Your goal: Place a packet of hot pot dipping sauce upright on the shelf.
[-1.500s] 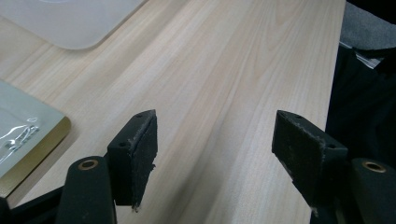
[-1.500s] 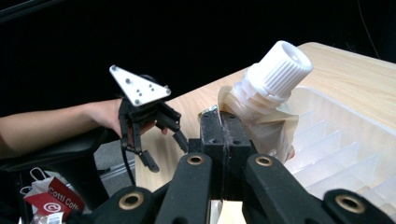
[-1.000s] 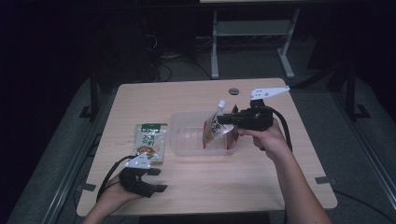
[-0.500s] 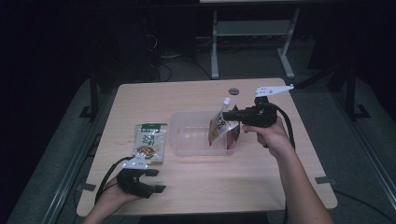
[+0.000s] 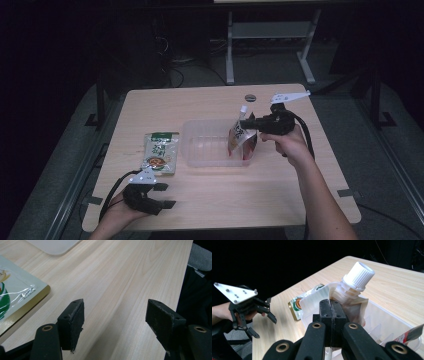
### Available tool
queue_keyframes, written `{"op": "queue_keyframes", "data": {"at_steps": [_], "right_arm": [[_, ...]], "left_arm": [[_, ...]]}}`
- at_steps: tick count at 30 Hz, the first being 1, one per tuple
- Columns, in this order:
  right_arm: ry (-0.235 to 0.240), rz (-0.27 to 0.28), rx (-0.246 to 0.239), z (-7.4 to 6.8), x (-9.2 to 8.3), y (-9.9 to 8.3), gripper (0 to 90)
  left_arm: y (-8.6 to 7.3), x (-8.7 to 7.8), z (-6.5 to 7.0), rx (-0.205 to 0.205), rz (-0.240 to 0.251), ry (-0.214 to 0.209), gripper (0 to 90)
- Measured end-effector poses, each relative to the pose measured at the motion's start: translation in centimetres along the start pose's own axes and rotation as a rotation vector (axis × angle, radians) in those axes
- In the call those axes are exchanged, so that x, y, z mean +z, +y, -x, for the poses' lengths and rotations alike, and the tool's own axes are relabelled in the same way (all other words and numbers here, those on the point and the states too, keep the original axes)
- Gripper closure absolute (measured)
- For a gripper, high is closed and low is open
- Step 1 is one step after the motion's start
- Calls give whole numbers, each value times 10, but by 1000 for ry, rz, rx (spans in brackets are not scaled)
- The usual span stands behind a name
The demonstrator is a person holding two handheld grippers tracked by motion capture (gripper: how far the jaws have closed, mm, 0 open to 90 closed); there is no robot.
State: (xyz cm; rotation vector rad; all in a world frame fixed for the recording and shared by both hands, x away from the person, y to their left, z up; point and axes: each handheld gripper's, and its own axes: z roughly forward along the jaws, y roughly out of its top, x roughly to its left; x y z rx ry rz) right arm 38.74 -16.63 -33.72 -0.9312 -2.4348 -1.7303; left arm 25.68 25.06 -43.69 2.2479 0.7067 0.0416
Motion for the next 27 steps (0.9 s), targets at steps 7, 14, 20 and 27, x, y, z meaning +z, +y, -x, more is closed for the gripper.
{"op": "queue_keyframes", "data": {"at_steps": [7,14,20,27], "right_arm": [[-17,-42,1,1,11,-6,900],[-40,-72,-15,0,18,-9,900],[-65,-89,-13,-1,23,-13,894],[-82,-86,-30,-1,27,-16,814]], "left_arm": [[0,1,-1,21,-13,-6,310],[1,5,0,8,-13,-16,310],[2,6,0,12,-22,-19,310],[3,7,-1,22,-20,-23,310]]}}
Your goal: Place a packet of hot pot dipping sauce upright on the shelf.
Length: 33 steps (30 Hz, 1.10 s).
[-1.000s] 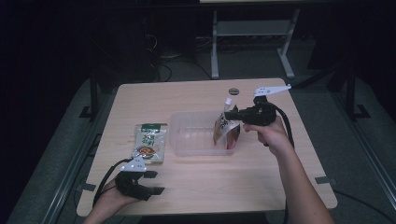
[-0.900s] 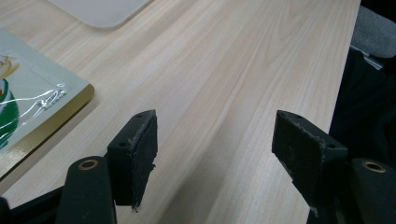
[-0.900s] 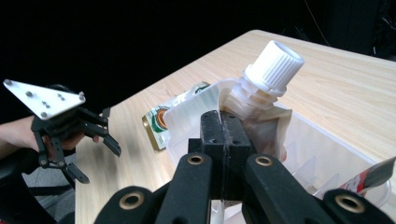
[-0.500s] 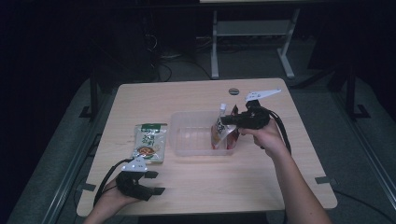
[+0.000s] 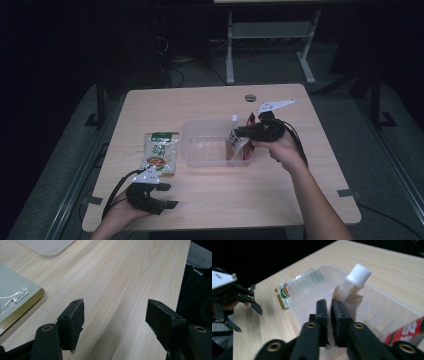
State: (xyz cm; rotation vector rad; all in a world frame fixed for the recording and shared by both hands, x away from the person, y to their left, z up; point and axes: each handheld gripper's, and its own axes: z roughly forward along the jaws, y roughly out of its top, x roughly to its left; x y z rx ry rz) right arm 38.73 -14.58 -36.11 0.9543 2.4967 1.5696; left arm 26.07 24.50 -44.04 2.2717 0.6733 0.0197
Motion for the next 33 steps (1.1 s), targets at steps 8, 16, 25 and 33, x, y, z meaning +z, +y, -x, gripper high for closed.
{"op": "queue_keyframes", "data": {"at_steps": [8,16,25,33], "right_arm": [[-1,20,-4,-3,-10,1,689],[-37,12,-36,-20,-32,-5,479],[-33,-17,-52,-36,-52,-30,392],[-16,-34,-48,-40,-53,-59,375]], "left_arm": [[0,-1,0,0,0,-2,310],[0,-2,-1,-7,6,3,310],[0,-3,-1,-6,10,8,309],[0,-3,-3,-30,12,9,280]]}}
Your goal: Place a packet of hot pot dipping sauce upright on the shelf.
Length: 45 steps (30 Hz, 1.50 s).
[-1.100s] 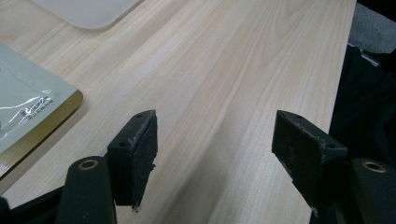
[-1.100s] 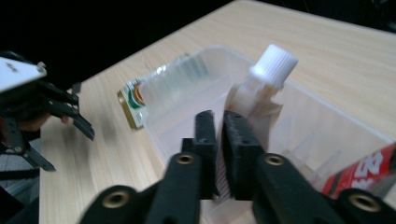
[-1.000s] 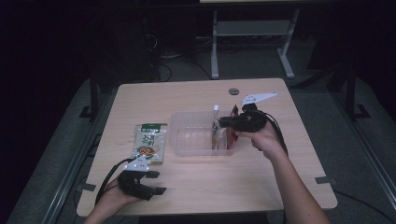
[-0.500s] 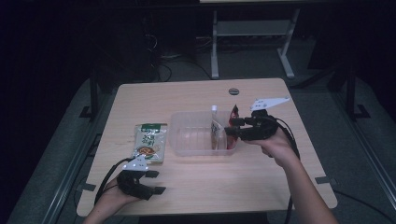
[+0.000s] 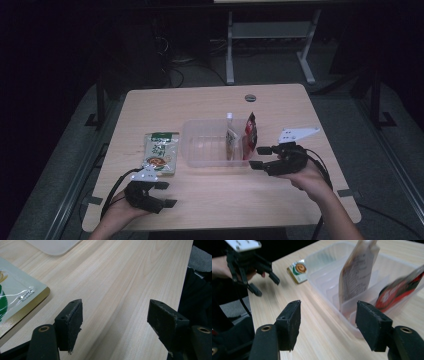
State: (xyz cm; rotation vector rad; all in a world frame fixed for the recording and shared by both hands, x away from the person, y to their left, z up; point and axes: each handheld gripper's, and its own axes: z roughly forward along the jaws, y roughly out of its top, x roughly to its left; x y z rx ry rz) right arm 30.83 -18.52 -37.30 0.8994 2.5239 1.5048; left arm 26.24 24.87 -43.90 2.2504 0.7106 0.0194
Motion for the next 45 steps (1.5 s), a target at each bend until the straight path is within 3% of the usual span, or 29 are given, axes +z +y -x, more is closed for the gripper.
{"op": "queue_keyframes", "data": {"at_steps": [9,10,15,20,25,28,32,34,36,37,40,45], "right_arm": [[-31,-36,-35,-10,9,-24,348],[-40,-42,-33,-11,10,-27,346],[-92,-102,-47,-12,14,-44,349],[-117,-134,-28,-12,11,-61,347],[-140,-184,-19,-10,9,-74,344],[-129,-183,2,-4,13,-75,340],[-126,-191,4,-3,17,-75,339],[-126,-197,-8,-3,18,-76,339],[-123,-199,-5,-3,18,-76,340],[-124,-202,-4,-3,18,-76,341],[-128,-211,-4,-2,19,-77,347],[-133,-213,-9,-1,18,-78,351]], "left_arm": [[0,-4,-3,3,15,21,271],[-1,-4,-2,-15,21,19,271],[-1,-6,-5,-1,9,26,273],[0,-7,-5,8,6,33,284],[2,-8,-4,-27,11,63,362],[9,-16,-8,-38,34,107,470],[15,-20,-19,-59,23,178,603],[17,-20,-28,-71,16,217,596],[18,-20,-32,-79,17,228,607],[20,-20,-40,-115,1,278,607],[22,-22,-55,-176,12,340,567],[28,-24,-76,-209,35,387,537]]}}
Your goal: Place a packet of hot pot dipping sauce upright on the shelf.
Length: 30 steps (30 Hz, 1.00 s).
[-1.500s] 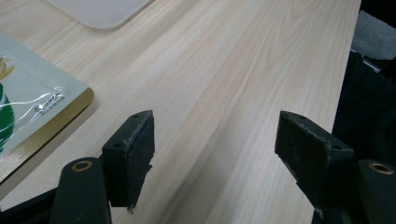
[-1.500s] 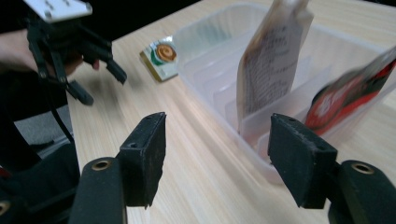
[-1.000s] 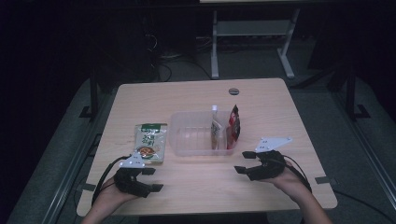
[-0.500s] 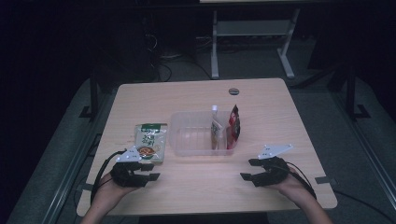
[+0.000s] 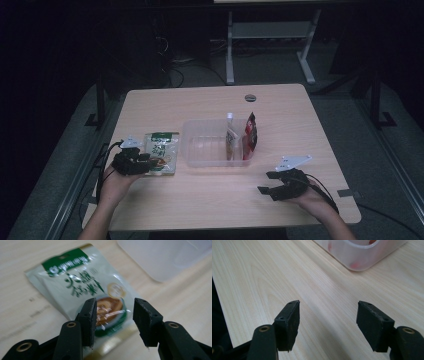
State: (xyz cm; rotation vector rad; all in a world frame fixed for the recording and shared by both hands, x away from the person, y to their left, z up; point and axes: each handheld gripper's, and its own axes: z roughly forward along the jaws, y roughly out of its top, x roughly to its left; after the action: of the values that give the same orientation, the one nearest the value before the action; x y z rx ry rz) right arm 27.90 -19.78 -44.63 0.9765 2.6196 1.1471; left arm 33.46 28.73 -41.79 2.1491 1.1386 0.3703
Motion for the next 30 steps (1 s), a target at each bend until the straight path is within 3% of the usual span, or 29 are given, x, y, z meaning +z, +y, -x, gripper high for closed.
{"op": "queue_keyframes", "data": {"at_steps": [3,6,10,15,23,30], "right_arm": [[0,1,0,0,0,0,358],[-3,-6,-4,0,1,0,361],[-11,-13,-7,0,1,0,362],[-26,-29,-15,0,0,-1,363],[-29,-28,-17,0,0,-2,363],[-29,-39,-21,0,1,-2,363]], "left_arm": [[7,5,-3,6,4,11,597],[15,15,-5,9,5,7,730],[21,35,-8,5,-28,-10,864],[15,52,-8,16,-102,-31,897],[6,41,-16,1,-116,-41,897],[-6,24,-29,5,-158,-14,897]]}}
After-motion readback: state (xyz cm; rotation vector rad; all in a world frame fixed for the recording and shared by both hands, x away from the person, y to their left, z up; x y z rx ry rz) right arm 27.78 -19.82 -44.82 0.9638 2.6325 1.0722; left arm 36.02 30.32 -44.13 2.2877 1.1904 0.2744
